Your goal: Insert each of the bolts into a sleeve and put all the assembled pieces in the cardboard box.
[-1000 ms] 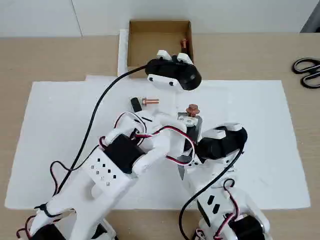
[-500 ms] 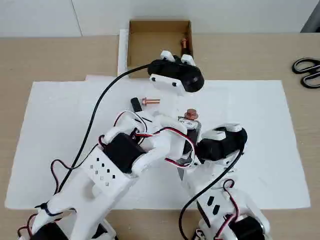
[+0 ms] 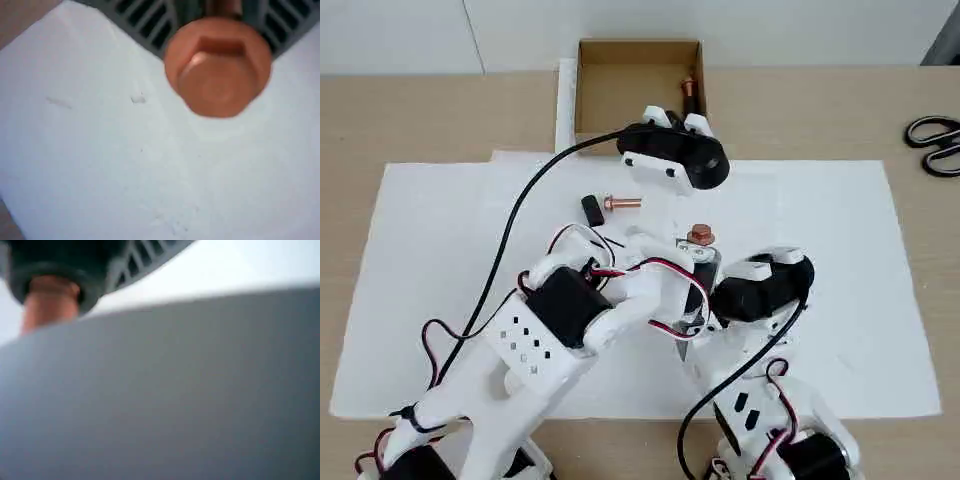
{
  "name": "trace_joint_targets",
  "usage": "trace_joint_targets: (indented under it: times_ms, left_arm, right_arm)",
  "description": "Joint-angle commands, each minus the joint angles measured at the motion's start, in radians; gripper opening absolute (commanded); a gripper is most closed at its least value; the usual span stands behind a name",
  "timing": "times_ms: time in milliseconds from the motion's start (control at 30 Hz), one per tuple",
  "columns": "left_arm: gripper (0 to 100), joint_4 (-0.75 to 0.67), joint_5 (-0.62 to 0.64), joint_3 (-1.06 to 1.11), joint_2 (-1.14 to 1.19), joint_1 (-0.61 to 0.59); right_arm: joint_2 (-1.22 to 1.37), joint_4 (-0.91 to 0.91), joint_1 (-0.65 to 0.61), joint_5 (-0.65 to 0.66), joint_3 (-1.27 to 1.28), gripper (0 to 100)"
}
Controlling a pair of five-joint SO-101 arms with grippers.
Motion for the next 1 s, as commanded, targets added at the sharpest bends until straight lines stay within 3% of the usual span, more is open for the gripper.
trace_joint_targets:
  times_ms: [0, 233, 467, 967]
  left_arm:
    - [0, 0.006, -0.006, -0.051, 0.0, 0.011]
    - [1, 0.009, -0.005, -0.051, 0.0, 0.012]
    - [12, 0.031, 0.021, -0.051, -0.005, 0.034]
    - [13, 0.034, 0.026, -0.051, 0.0, -0.051]
  right_arm:
    - [-0.008, -0.027, 0.002, -0.005, -0.006, 0.3]
    - [-0.008, -0.027, 0.002, -0.005, -0.006, 0.3]
    - [-0.008, -0.027, 0.002, -0.005, -0.006, 0.3]
    - [-0.008, -0.025, 0.002, -0.005, -0.006, 0.3]
